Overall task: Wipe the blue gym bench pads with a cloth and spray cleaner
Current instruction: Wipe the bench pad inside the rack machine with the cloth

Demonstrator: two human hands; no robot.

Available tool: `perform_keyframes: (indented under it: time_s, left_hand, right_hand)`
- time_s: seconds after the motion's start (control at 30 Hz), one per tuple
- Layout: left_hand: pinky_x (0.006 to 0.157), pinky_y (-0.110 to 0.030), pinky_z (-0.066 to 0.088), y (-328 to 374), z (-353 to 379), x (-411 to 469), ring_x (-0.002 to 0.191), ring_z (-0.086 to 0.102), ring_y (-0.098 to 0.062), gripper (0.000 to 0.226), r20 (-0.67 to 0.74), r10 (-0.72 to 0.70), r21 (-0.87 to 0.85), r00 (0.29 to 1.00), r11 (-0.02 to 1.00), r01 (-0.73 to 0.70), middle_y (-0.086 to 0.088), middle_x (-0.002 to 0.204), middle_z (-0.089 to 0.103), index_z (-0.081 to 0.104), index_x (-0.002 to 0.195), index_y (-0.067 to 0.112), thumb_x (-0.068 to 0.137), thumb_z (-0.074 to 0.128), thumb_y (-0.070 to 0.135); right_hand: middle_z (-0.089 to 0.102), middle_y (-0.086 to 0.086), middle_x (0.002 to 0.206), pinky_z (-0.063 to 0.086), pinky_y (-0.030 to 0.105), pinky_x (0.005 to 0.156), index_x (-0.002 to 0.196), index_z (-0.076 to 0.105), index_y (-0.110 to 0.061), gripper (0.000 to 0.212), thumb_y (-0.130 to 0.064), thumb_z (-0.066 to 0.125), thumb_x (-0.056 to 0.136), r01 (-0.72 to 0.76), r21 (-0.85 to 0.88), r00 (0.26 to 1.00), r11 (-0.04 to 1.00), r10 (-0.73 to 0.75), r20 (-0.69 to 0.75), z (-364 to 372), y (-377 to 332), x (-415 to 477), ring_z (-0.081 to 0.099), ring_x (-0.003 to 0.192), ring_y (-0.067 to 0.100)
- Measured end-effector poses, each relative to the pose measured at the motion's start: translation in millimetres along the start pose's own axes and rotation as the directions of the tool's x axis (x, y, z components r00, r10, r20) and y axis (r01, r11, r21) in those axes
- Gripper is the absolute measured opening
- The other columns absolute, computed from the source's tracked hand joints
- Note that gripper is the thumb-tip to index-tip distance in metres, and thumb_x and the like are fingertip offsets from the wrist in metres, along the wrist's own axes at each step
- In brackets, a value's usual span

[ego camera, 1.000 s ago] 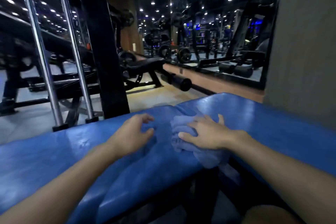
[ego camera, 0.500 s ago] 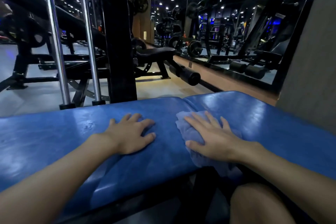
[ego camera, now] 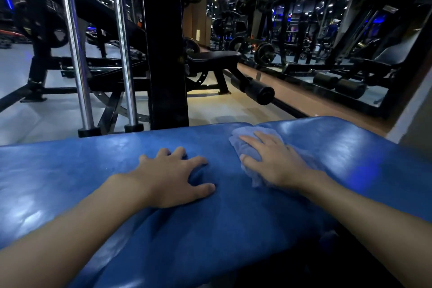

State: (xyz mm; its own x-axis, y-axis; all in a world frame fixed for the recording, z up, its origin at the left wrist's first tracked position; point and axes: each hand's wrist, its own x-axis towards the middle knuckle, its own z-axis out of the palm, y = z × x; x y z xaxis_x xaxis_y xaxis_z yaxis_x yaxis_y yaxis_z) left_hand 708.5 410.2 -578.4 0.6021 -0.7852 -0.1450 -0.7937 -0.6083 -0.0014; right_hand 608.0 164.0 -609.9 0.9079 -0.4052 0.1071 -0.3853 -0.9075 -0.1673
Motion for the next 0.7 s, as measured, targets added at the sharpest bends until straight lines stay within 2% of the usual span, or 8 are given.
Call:
perform_keyframes:
  time_s: [0.2, 0.3, 0.4, 0.5, 0.6, 0.7]
  left_hand:
    - [0.104, -0.052, 0.032, -1, 1, 0, 0.135, 0.031, -0.022, 0.072, -0.016, 0.001, 0.015, 1.0, 1.0, 0.0, 0.009, 0.142, 0.033, 0.013, 0.143, 0.059, 0.078, 0.024, 0.088]
    - [0.103, -0.05, 0.032, 0, 3, -1, 0.136, 0.031, -0.021, 0.071, -0.023, -0.014, 0.008, 1.0, 1.0, 0.014, 0.01, 0.142, 0.033, 0.014, 0.142, 0.061, 0.077, 0.025, 0.088]
    - [0.103, -0.051, 0.032, 0, 4, -2, 0.136, 0.031, -0.021, 0.076, -0.012, -0.023, -0.004, 1.0, 1.0, 0.023, 0.01, 0.142, 0.033, 0.014, 0.141, 0.061, 0.072, 0.019, 0.091]
    - [0.105, -0.053, 0.031, 1, 6, -4, 0.136, 0.031, -0.022, 0.088, -0.019, -0.024, -0.007, 1.0, 1.0, 0.024, 0.009, 0.143, 0.033, 0.014, 0.141, 0.06, 0.06, 0.006, 0.093]
    - [0.107, -0.055, 0.03, 1, 8, -6, 0.138, 0.029, -0.023, 0.088, -0.025, -0.027, 0.001, 0.999, 1.0, 0.027, 0.007, 0.146, 0.032, 0.014, 0.143, 0.058, 0.063, 0.005, 0.092]
    - [0.108, -0.056, 0.028, 3, 8, -7, 0.14, 0.027, -0.023, 0.078, -0.013, -0.04, 0.016, 0.999, 0.999, 0.04, 0.006, 0.148, 0.03, 0.014, 0.146, 0.057, 0.074, 0.013, 0.09]
  right_hand:
    - [0.035, -0.008, 0.148, 0.037, 0.055, 0.1, 0.139, 0.025, -0.05, 0.053, -0.06, 0.028, 0.087, 0.027, 0.063, 1.0, 0.998, -0.026, -0.013, 5, -10, 88, 0.033, 0.135, 0.03]
    - [0.042, -0.004, 0.14, 0.044, 0.053, 0.094, 0.138, 0.032, -0.044, 0.047, -0.052, 0.031, 0.092, 0.013, 0.073, 1.0, 0.997, -0.013, 0.002, 2, -12, 99, 0.039, 0.127, 0.032]
    - [0.043, -0.005, 0.139, 0.043, 0.05, 0.094, 0.138, 0.037, -0.043, 0.049, -0.048, 0.029, 0.09, 0.018, 0.056, 1.0, 0.998, -0.019, 0.014, 0, -12, 87, 0.04, 0.125, 0.029]
    - [0.04, -0.01, 0.145, 0.038, 0.052, 0.099, 0.137, 0.034, -0.051, 0.048, -0.051, 0.026, 0.09, 0.018, 0.044, 0.999, 0.999, -0.019, 0.028, 0, -12, 57, 0.034, 0.133, 0.025]
    - [0.034, -0.01, 0.152, 0.034, 0.055, 0.104, 0.139, 0.029, -0.052, 0.045, -0.053, 0.027, 0.094, 0.061, 0.004, 0.998, 0.998, -0.061, 0.022, -3, -10, 16, 0.029, 0.138, 0.024]
    - [0.018, -0.009, 0.162, 0.022, 0.053, 0.114, 0.147, 0.021, -0.05, 0.061, -0.063, 0.021, 0.087, 0.053, -0.036, 0.997, 0.998, -0.051, 0.057, -11, -12, -35, 0.014, 0.148, 0.02]
